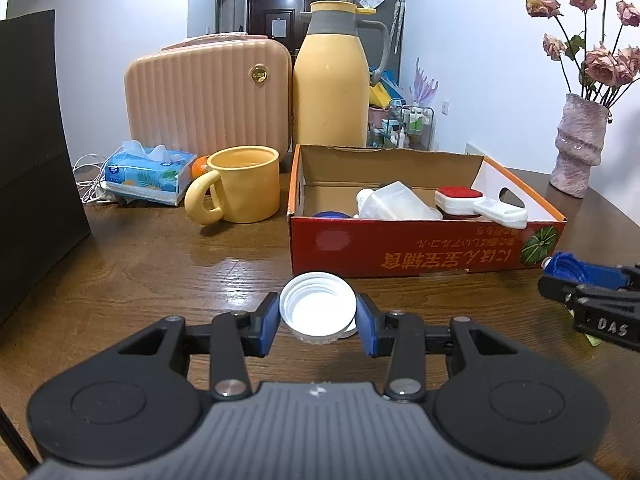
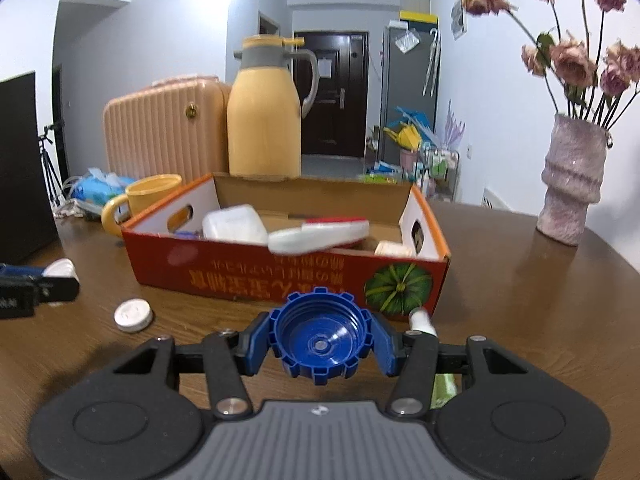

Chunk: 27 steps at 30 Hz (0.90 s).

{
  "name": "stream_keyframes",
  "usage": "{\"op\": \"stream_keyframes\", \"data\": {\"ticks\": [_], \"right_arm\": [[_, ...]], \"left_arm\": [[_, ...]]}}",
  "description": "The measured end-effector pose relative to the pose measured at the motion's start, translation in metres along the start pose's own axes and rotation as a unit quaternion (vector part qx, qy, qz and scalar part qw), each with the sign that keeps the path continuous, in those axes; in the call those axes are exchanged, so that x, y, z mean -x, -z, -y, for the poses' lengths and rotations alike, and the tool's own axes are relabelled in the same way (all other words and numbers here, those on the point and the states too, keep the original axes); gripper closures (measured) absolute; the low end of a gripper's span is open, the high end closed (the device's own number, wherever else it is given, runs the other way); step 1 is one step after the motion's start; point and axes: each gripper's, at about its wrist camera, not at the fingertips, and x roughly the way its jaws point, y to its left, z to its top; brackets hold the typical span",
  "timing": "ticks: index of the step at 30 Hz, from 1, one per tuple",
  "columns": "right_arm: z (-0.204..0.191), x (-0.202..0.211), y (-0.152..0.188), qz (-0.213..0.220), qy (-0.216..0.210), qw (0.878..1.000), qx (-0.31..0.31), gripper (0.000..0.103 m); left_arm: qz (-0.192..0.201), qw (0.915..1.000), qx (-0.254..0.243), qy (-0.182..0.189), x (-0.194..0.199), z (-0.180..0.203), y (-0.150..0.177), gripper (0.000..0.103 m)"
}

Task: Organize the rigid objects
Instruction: 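Carry the blue cap and white cap over the cardboard box with both tools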

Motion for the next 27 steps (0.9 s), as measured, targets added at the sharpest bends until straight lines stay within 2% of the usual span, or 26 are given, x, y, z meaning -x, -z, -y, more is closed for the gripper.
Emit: {"op": "stream_keyframes", "data": {"ticks": [10, 27], "right_arm": [[0.002, 0.02, -0.02, 0.038, -0.003, 0.999, 0.003, 0.051], [0.005, 0.017, -0.05, 0.074, -0.003, 0.997, -0.002, 0.051]], "left_arm": [[0.017, 0.9998, -0.008, 0.006, 0.009, 0.011, -0.012, 0.063], [0.048, 0.9983, -0.018, 0.025, 0.012, 0.039, -0.04, 0.063]]}}
